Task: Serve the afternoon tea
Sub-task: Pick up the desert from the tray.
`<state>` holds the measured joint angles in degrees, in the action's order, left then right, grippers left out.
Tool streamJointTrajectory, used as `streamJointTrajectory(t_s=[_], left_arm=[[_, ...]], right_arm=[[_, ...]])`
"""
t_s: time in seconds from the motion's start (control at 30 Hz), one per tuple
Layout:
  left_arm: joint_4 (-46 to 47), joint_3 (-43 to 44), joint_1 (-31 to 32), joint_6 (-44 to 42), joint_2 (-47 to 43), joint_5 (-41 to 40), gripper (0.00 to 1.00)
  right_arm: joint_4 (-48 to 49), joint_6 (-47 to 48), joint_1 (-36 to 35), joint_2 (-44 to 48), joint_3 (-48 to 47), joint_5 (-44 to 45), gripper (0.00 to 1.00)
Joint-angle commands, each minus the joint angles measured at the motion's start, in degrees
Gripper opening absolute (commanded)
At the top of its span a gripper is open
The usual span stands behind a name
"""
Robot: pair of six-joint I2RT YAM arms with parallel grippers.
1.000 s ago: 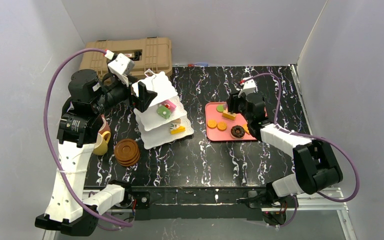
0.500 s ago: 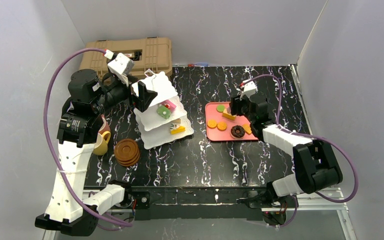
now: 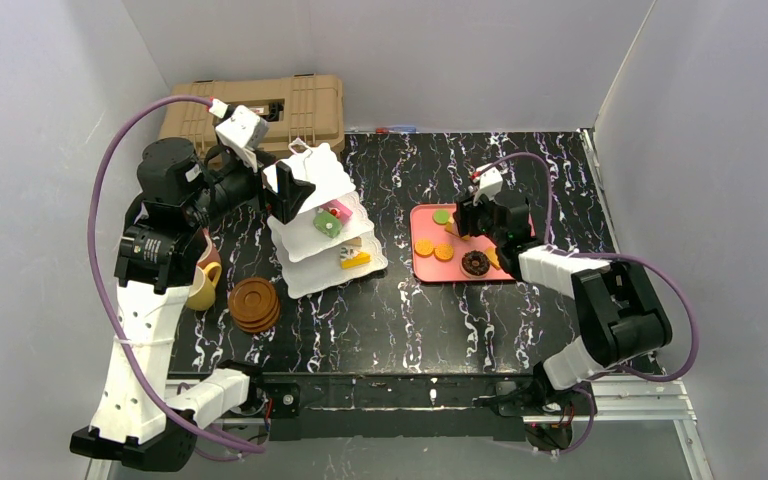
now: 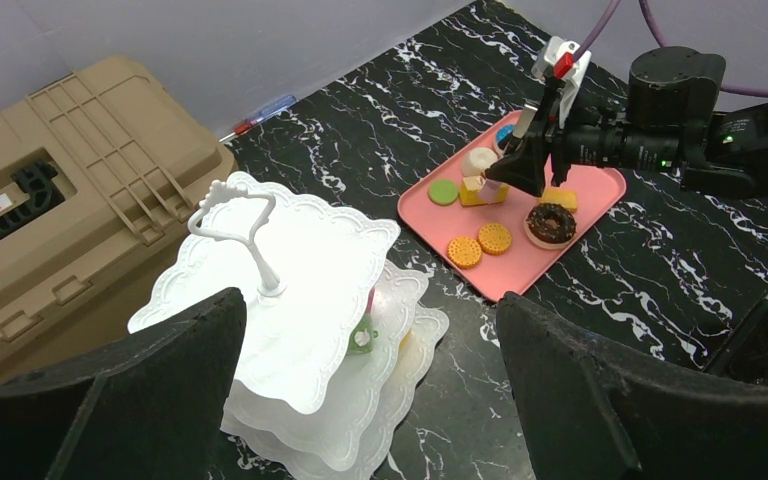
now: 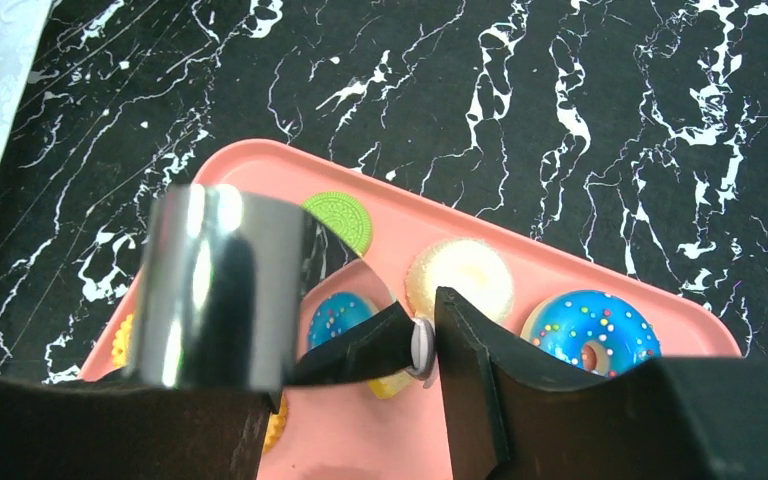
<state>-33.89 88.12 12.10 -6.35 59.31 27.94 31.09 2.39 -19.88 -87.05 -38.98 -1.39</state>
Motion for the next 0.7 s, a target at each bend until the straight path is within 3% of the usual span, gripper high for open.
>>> streamJointTrajectory(t_s=[0.0,0.2,0.43,0.67], left_arm=[[-0.1,1.8,-0.4,0.2,-0.1,1.0,0.93],[0.0,2.0,-0.5,0.3,0.1,1.0,0.93],[0.4,2.1,-0.4,0.5,0.1,1.1,0.93],[0.7,1.6,-0.4,0.5,0.1,1.1,0.93]], right_arm=[[3.2,1.4,0.2,-1.0,-2.0,-0.8,0.60],[3.0,1.7,-0.2,-0.8,-2.2,-2.8,0.44],[1.8,1.9,-2.0,1.1,-1.8,-1.3,0.13],[-2.9,2.4,-5.1,6.3,-3.6,1.0,0.07]])
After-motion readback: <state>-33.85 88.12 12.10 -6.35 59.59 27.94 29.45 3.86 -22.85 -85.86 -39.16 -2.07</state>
